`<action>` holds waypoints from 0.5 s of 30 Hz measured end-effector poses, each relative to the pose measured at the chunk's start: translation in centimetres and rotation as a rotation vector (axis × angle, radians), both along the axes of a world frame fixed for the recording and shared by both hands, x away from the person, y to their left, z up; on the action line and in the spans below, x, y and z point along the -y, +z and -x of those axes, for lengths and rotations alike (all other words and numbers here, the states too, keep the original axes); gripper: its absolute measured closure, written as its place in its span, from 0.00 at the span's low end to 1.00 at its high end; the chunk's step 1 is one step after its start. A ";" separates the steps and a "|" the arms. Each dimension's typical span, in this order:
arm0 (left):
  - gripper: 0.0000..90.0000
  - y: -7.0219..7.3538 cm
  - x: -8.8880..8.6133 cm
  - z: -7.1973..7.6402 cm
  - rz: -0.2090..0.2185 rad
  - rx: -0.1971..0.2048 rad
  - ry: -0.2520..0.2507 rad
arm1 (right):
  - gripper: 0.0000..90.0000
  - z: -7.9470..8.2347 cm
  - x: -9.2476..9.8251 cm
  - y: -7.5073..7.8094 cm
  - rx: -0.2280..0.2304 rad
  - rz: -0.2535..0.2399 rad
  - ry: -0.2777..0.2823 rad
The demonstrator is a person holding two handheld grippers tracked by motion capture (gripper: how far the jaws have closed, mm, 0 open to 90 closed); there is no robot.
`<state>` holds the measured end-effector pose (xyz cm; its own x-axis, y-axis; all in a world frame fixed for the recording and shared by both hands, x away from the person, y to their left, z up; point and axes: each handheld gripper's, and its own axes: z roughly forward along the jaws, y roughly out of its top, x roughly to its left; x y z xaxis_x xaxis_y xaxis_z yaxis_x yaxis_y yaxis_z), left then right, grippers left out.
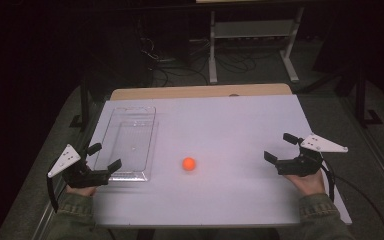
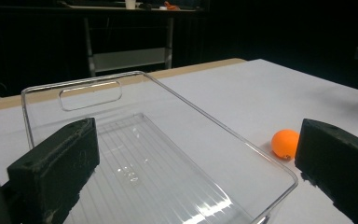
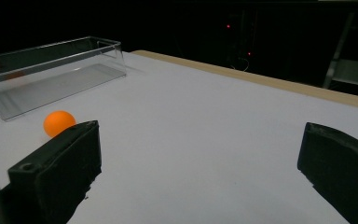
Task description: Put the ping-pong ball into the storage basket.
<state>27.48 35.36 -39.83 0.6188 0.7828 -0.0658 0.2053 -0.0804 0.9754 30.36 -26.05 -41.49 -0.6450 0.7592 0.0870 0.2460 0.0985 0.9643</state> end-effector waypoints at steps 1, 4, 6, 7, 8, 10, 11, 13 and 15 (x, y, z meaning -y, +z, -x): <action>0.00 0.0 0.0 0.0 0.002 0.002 0.000 | 0.00 0.0 0.1 0.0 0.003 0.003 -0.002; 0.00 0.1 0.0 0.0 0.001 0.004 -0.001 | 0.00 0.1 0.1 0.1 0.008 0.002 0.001; 0.00 0.1 0.2 0.0 0.000 0.003 -0.003 | 0.00 0.3 0.1 0.1 0.009 0.000 0.003; 0.00 0.1 0.4 0.2 -0.009 0.003 0.004 | 0.00 0.3 0.1 0.1 0.005 0.002 0.000; 0.00 0.2 0.6 0.3 -0.015 0.005 0.005 | 0.00 0.4 0.1 0.1 0.003 0.007 -0.001; 0.00 0.4 0.8 0.4 -0.028 0.006 -0.002 | 0.00 0.5 0.1 0.0 -0.004 0.010 -0.003; 0.00 0.4 0.8 0.4 -0.028 0.006 -0.002 | 0.00 0.6 0.2 0.0 -0.007 0.012 -0.005; 0.00 0.6 1.0 0.4 -0.029 0.008 -0.008 | 0.00 0.7 0.3 0.0 -0.002 0.015 -0.009; 0.00 0.8 1.0 0.4 -0.024 0.012 -0.011 | 0.00 0.8 0.3 0.1 0.009 0.012 -0.012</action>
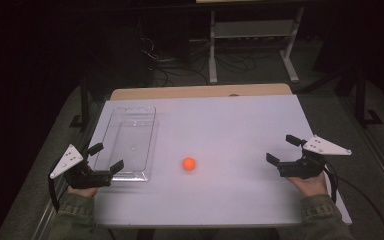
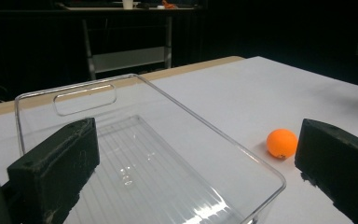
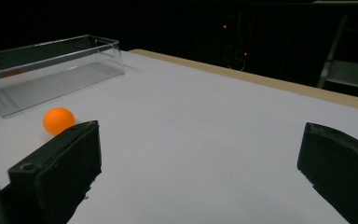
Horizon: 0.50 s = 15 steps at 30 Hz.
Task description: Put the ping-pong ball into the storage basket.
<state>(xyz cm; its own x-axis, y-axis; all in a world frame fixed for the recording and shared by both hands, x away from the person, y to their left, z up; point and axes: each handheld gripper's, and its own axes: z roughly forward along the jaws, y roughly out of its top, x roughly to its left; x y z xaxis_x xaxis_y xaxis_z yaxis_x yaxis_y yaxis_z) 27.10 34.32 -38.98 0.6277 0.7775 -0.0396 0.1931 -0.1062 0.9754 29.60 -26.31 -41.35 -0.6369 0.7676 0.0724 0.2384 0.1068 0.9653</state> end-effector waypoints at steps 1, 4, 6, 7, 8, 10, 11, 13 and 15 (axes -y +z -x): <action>0.00 0.2 0.1 0.0 -0.005 0.004 -0.008 | 0.00 0.0 0.0 0.0 0.003 -0.004 0.002; 0.00 0.7 0.5 -0.2 -0.020 0.013 -0.016 | 0.00 0.0 0.0 0.0 -0.002 -0.003 0.006; 0.00 0.9 0.8 -0.4 -0.035 0.006 -0.024 | 0.00 0.0 -0.1 0.0 -0.005 -0.001 0.008; 0.00 0.9 0.8 -0.4 -0.035 0.006 -0.024 | 0.00 0.0 -0.1 0.0 -0.004 0.001 0.009; 0.00 1.1 1.1 -0.5 -0.052 0.001 -0.032 | 0.00 0.0 -0.1 0.0 -0.005 0.000 0.010; 0.00 1.3 1.5 -0.7 -0.076 -0.001 -0.043 | 0.00 0.1 -0.2 0.1 -0.002 0.002 0.010; 0.00 1.5 1.7 -0.8 -0.089 -0.003 -0.052 | 0.00 0.1 -0.2 0.1 0.000 0.003 0.009; 0.00 2.1 2.4 -1.1 -0.116 -0.004 -0.079 | 0.00 0.0 -0.1 0.0 -0.001 0.001 0.009; 0.00 2.2 2.6 -1.2 -0.122 -0.005 -0.086 | 0.00 0.0 -0.2 0.0 -0.004 0.002 0.009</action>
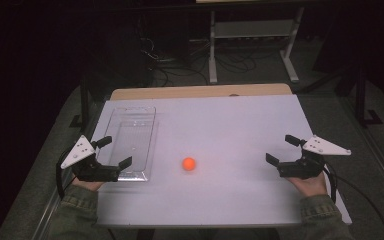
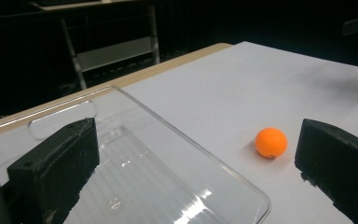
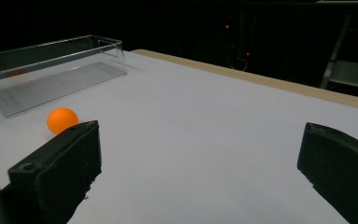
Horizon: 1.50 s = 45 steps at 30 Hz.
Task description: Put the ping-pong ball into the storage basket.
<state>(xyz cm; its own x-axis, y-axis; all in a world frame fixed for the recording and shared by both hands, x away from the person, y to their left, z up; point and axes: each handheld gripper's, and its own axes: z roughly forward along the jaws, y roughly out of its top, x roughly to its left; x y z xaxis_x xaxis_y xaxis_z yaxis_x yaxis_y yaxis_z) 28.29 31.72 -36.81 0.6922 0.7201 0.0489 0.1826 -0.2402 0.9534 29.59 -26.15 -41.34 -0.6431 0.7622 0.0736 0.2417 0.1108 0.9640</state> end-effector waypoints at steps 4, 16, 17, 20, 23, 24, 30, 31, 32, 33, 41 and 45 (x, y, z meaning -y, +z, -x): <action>0.00 0.7 0.8 -0.3 -0.022 -0.005 -0.023 | 0.00 0.0 -0.1 0.0 0.002 0.004 0.006; 0.00 1.8 2.2 -1.1 -0.091 -0.018 -0.062 | 0.00 0.0 -0.3 -0.1 -0.005 0.016 0.012; 0.00 1.9 2.3 -1.2 -0.095 -0.019 -0.065 | 0.00 0.0 -0.3 -0.1 -0.005 0.019 0.015; 0.00 2.1 2.6 -1.4 -0.105 -0.022 -0.075 | 0.00 0.0 -0.4 -0.1 -0.005 0.021 0.015; 0.00 2.4 2.9 -1.6 -0.122 -0.024 -0.086 | 0.00 0.0 -0.4 -0.1 -0.004 0.022 0.016; 0.00 2.5 3.0 -1.7 -0.130 -0.023 -0.088 | 0.00 0.0 -0.4 -0.1 -0.004 0.022 0.016; 0.00 3.1 3.7 -2.1 -0.150 -0.025 -0.107 | 0.00 0.0 -0.4 -0.1 -0.005 0.023 0.016; 0.00 3.2 3.8 -2.2 -0.153 -0.026 -0.112 | 0.00 0.0 -0.4 -0.1 -0.006 0.022 0.017; 0.00 3.3 4.0 -2.3 -0.161 -0.027 -0.116 | 0.00 0.0 -0.4 -0.1 -0.006 0.022 0.017; 0.00 3.3 4.1 -2.3 -0.166 -0.029 -0.119 | 0.00 0.0 -0.4 -0.1 -0.007 0.022 0.017; 0.00 3.9 5.2 -2.9 -0.202 -0.034 -0.153 | 0.00 0.0 -0.4 -0.1 -0.008 0.023 0.017; 0.00 4.0 5.7 -3.2 -0.217 -0.041 -0.167 | 0.00 0.0 -0.4 -0.1 -0.010 0.023 0.019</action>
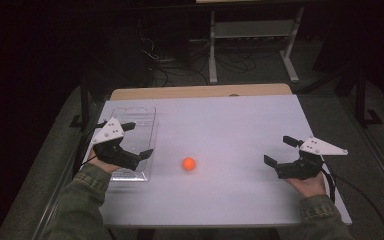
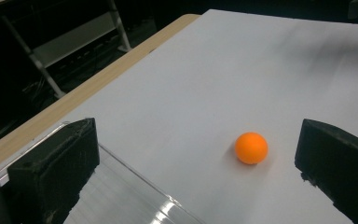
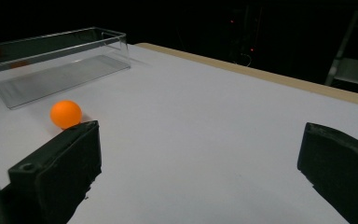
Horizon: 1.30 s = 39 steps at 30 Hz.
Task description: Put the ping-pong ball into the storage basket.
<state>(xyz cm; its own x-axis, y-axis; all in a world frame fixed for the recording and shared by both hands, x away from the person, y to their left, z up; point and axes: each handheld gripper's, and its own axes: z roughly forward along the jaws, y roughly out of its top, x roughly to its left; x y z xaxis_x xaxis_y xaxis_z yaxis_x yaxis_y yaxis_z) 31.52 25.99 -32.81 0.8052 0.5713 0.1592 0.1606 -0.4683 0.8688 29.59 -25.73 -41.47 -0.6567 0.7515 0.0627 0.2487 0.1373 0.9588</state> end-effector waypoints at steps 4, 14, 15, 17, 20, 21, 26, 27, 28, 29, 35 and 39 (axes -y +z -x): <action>0.00 0.1 0.5 -0.2 0.001 -0.006 -0.016 | 0.00 0.0 0.0 0.0 -0.001 0.000 -0.001; 0.00 -0.3 1.7 -0.9 -0.048 -0.043 -0.045 | 0.00 -0.1 -0.1 -0.1 0.000 0.008 0.004; 0.00 -0.4 1.8 -1.0 -0.061 -0.043 -0.050 | 0.00 -0.1 -0.1 -0.1 0.000 0.009 0.004; 0.00 -0.5 2.1 -1.1 -0.062 -0.047 -0.050 | 0.00 -0.1 -0.1 -0.1 -0.001 0.010 0.006; 0.00 -0.5 2.4 -1.4 -0.074 -0.048 -0.060 | 0.00 -0.1 -0.1 -0.1 -0.006 0.011 0.008; 0.00 -0.4 2.5 -1.4 -0.074 -0.049 -0.060 | 0.00 -0.1 -0.1 -0.1 -0.006 0.011 0.008; 0.00 -0.3 3.0 -1.7 -0.086 -0.051 -0.072 | 0.00 -0.1 -0.1 -0.1 -0.004 0.013 0.010; 0.00 -0.3 3.1 -1.7 -0.092 -0.052 -0.074 | 0.00 -0.1 -0.1 -0.1 -0.005 0.012 0.011; 0.00 -0.3 3.2 -1.7 -0.090 -0.055 -0.075 | 0.00 -0.1 -0.1 -0.1 -0.006 0.012 0.011; 0.00 -0.3 3.3 -1.8 -0.096 -0.052 -0.079 | 0.00 -0.1 -0.1 -0.1 -0.005 0.013 0.012; 0.00 -0.5 3.8 -2.0 -0.114 -0.063 -0.091 | 0.00 -0.1 -0.2 -0.1 -0.009 0.017 0.015; 0.00 -0.5 4.3 -2.2 -0.113 -0.066 -0.107 | 0.00 -0.1 -0.3 -0.2 -0.013 0.020 0.017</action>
